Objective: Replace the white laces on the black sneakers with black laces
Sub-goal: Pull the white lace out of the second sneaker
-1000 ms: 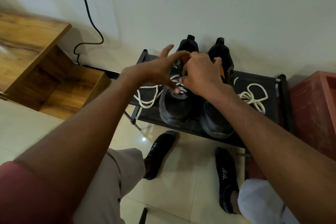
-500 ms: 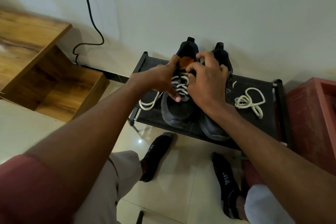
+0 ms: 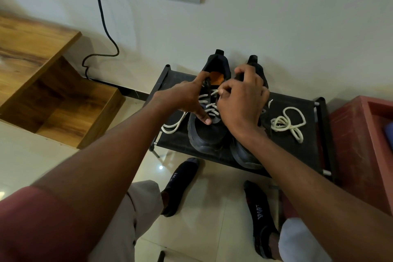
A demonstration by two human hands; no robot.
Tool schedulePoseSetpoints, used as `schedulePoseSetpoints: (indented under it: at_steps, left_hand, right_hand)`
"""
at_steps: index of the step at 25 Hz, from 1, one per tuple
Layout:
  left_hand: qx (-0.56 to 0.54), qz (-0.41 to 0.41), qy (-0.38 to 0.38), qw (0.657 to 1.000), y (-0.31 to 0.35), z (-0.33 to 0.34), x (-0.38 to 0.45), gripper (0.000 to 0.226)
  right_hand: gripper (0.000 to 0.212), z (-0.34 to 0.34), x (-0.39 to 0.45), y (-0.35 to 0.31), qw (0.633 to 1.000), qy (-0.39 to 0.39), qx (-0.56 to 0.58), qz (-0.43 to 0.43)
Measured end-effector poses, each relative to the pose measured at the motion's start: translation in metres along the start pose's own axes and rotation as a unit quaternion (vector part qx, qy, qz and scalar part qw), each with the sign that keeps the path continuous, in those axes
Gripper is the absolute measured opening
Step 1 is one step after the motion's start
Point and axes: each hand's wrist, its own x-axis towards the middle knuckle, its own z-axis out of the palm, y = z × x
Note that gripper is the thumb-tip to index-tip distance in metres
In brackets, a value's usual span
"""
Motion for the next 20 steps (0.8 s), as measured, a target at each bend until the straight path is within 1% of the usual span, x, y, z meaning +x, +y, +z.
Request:
schedulePoseSetpoints:
  at_steps: [1,2,4,6,7,8,9,10,11,12,13,14,15,16,17,18,19,20]
  left_hand:
    - [0.003,-0.001,0.0,1.0,0.001,0.0,0.0,0.144]
    - [0.007,-0.001,0.001,1.0,0.002,0.0,0.0,0.144]
    - [0.01,0.0,0.001,1.0,0.003,0.001,0.001,0.146]
    - [0.007,0.0,-0.003,1.0,0.004,0.002,0.003,0.148]
    - [0.007,0.0,-0.003,1.0,0.004,0.003,0.003,0.148]
    - [0.006,-0.001,-0.003,1.0,0.004,0.003,0.004,0.147]
    - [0.003,-0.004,-0.003,1.0,0.003,0.003,0.003,0.147]
    - [-0.002,-0.006,-0.002,1.0,0.003,0.003,0.003,0.146]
    - [-0.007,-0.009,-0.002,1.0,0.002,0.002,0.002,0.146]
    - [-0.01,-0.01,-0.002,1.0,0.001,0.002,0.001,0.146]
    - [-0.01,-0.01,-0.002,1.0,0.001,0.002,0.0,0.147]
    - [-0.011,-0.008,-0.005,1.0,0.001,0.001,0.0,0.148]
    - [-0.01,-0.005,-0.008,1.0,0.002,0.002,0.0,0.148]
    - [-0.006,-0.004,-0.009,1.0,0.002,0.002,0.0,0.149]
    - [-0.001,-0.005,-0.008,1.0,0.002,0.002,-0.001,0.15]
    - [0.002,-0.007,-0.008,1.0,0.003,0.001,-0.001,0.151]
    - [0.004,-0.009,-0.008,1.0,0.004,0.001,-0.001,0.152]
    - [0.005,-0.008,-0.008,1.0,0.004,0.001,0.0,0.153]
  right_hand:
    - [0.016,0.0,-0.001,0.002,0.999,-0.002,-0.024,-0.025]
    - [0.02,-0.001,0.002,0.003,0.997,-0.021,-0.045,-0.057]
    - [0.02,0.0,0.012,0.003,0.985,-0.096,-0.082,-0.116]
    - [0.018,0.004,0.017,0.003,0.969,-0.177,-0.117,-0.13]
    - [0.014,0.006,0.018,0.002,0.967,-0.188,-0.116,-0.129]
    - [0.009,0.007,0.019,0.003,0.973,-0.174,-0.092,-0.124]
    - [0.008,0.006,0.021,0.004,0.984,-0.14,-0.044,-0.103]
    - [0.01,0.004,0.024,0.005,0.993,-0.097,0.023,-0.058]
    - [0.012,0.0,0.028,0.007,0.993,-0.059,0.104,-0.002]
    - [0.012,-0.004,0.031,0.008,0.982,-0.032,0.178,0.046]
    - [0.009,-0.008,0.031,0.008,0.973,-0.019,0.218,0.072]
    - [0.006,-0.011,0.029,0.008,0.976,-0.015,0.207,0.064]
    - [0.011,-0.012,0.027,0.009,0.988,-0.019,0.149,0.027]
    - [0.019,-0.012,0.025,0.008,0.996,-0.039,0.072,-0.028]
    - [0.026,-0.011,0.026,0.009,0.994,-0.07,0.002,-0.085]
    - [0.027,-0.01,0.027,0.009,0.985,-0.108,-0.051,-0.127]
    - [0.026,-0.008,0.029,0.007,0.974,-0.15,-0.082,-0.148]
    - [0.024,-0.005,0.031,0.005,0.966,-0.187,-0.101,-0.148]
